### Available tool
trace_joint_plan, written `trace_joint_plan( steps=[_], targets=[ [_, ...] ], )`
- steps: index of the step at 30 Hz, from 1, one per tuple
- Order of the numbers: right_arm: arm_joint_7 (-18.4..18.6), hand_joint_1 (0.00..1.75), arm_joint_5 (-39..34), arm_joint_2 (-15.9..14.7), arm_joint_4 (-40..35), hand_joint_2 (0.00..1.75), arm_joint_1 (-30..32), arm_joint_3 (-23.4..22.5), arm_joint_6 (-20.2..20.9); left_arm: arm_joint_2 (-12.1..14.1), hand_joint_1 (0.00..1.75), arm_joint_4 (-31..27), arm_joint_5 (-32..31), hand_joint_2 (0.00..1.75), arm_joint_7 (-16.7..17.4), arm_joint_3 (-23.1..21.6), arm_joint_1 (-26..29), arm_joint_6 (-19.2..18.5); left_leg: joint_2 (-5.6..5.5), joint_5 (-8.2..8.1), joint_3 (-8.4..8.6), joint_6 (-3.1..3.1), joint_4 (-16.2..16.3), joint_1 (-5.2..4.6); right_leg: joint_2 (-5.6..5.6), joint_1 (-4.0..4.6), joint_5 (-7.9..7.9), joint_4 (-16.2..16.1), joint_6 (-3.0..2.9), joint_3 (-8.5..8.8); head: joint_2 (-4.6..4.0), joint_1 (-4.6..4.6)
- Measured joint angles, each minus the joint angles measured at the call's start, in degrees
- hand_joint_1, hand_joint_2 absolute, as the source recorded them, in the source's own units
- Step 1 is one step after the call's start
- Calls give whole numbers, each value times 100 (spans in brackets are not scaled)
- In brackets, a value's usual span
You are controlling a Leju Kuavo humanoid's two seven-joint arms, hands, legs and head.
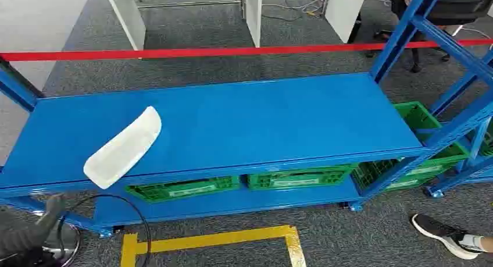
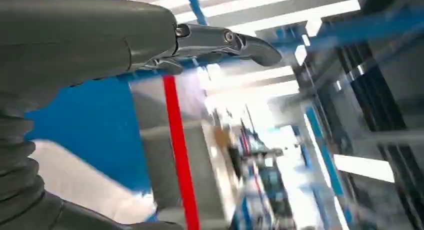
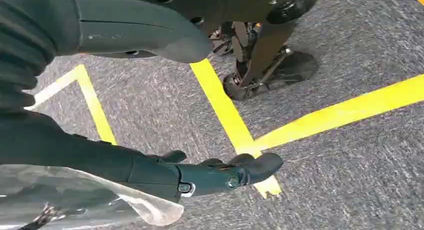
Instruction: Take the parts from the cabinet and place them on the table.
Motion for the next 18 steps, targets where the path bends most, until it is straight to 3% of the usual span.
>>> trace_joint_plan(
  steps=[9, 18],
  targets=[
    [39, 0, 9, -50, 57, 175, -8, 492, 120, 980, 0, 114, -1040, 175, 389, -942, 9, -424, 0, 0, 0, 0, 0, 0, 0, 0, 0, 0, 0, 0, 0, -2],
    [157, 0, 31, -133, 85, 175, -41, 961, 190, 1799, 0, 514, -2218, 175, 1206, -1810, -298, -537, 0, 0, 0, 0, 0, -1, 0, 0, 0, 0, 0, 0, 0, 0]
  ],
)
